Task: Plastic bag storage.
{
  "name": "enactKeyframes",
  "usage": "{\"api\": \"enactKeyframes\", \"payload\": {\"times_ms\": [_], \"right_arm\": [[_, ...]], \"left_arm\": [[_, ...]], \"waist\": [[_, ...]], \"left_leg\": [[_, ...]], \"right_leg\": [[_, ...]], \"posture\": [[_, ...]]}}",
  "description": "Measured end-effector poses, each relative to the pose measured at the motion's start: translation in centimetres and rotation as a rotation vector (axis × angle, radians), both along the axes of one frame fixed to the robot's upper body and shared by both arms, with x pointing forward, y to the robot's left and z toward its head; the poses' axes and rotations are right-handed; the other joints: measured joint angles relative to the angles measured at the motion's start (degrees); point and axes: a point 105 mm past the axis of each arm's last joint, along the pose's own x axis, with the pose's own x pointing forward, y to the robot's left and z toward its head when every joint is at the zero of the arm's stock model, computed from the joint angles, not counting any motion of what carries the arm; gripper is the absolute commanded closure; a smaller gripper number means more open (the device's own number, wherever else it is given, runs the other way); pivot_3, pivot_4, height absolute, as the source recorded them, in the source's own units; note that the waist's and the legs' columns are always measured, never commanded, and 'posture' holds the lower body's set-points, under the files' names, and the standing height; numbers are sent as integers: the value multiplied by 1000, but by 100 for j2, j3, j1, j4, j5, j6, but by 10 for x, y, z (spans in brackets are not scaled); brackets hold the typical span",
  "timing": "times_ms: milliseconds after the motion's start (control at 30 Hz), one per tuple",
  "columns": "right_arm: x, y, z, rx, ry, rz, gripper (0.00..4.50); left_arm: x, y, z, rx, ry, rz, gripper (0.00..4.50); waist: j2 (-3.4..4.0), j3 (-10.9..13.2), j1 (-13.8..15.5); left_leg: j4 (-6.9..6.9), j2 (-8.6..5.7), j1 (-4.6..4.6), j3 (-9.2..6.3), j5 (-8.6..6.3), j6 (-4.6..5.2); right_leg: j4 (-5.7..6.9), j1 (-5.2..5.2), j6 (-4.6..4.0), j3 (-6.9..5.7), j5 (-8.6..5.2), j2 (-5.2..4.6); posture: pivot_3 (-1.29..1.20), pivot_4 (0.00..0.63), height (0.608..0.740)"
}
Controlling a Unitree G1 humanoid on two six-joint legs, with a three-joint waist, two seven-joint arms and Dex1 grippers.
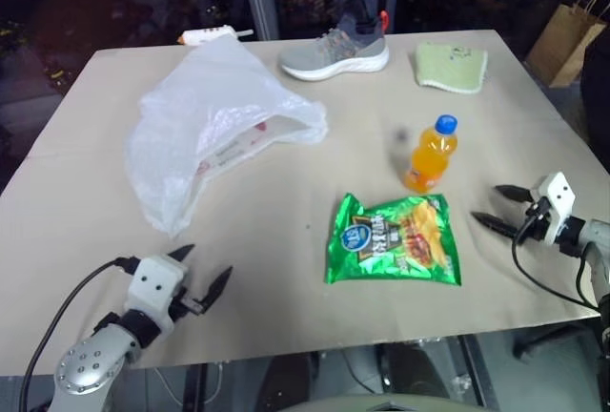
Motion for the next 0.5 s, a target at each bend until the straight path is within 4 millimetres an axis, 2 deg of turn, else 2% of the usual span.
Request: {"api": "enactKeyframes", "payload": {"times_ms": [500], "right_arm": [[0, -3, 2, -11, -4, -3, 0]], "left_arm": [[6, -8, -1, -35, -2, -20, 246]], "waist": [[-4, 2, 2]], "left_leg": [[1, 0, 0, -1, 0, 0]], "right_leg": [[0, 0, 1, 0, 1, 0]], "posture": [[0, 150, 740]]}}
